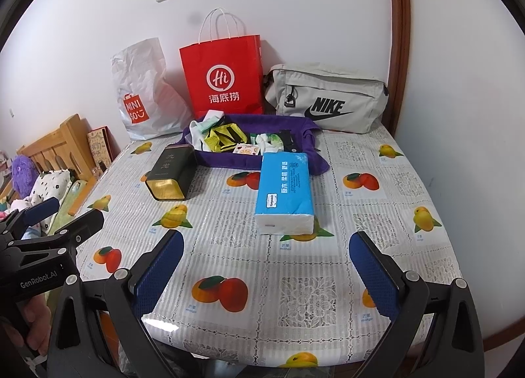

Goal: Organize soft objects

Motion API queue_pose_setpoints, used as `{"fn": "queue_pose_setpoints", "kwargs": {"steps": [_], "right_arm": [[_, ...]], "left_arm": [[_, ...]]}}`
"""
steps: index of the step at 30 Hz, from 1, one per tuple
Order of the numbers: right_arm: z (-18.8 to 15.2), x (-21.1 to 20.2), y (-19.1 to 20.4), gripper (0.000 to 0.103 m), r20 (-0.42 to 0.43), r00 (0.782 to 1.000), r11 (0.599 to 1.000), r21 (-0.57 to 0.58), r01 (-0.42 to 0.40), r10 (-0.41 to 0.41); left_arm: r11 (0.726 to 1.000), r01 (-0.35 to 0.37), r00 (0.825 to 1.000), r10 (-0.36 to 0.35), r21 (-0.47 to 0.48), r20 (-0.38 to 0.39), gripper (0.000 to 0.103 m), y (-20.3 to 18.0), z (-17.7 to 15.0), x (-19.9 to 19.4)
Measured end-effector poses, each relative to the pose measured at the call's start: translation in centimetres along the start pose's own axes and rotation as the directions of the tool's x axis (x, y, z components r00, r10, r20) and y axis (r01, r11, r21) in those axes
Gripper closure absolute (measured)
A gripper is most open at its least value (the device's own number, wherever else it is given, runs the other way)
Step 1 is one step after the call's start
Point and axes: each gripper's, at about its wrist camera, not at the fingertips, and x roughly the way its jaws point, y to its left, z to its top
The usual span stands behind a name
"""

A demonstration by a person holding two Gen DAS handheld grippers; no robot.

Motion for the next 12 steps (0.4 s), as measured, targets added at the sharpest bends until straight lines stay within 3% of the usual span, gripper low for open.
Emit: {"fn": "queue_pose_setpoints", "kwargs": {"steps": [12], "right_arm": [[-0.29, 0.19, 0.09, 0.003, -0.004, 1.0, 1.0, 0.003, 0.0, 0.0]], "left_arm": [[1.0, -0.002, 1.0, 0.002, -0.002, -0.001, 0.001, 0.04, -0.04, 0.17]]}}
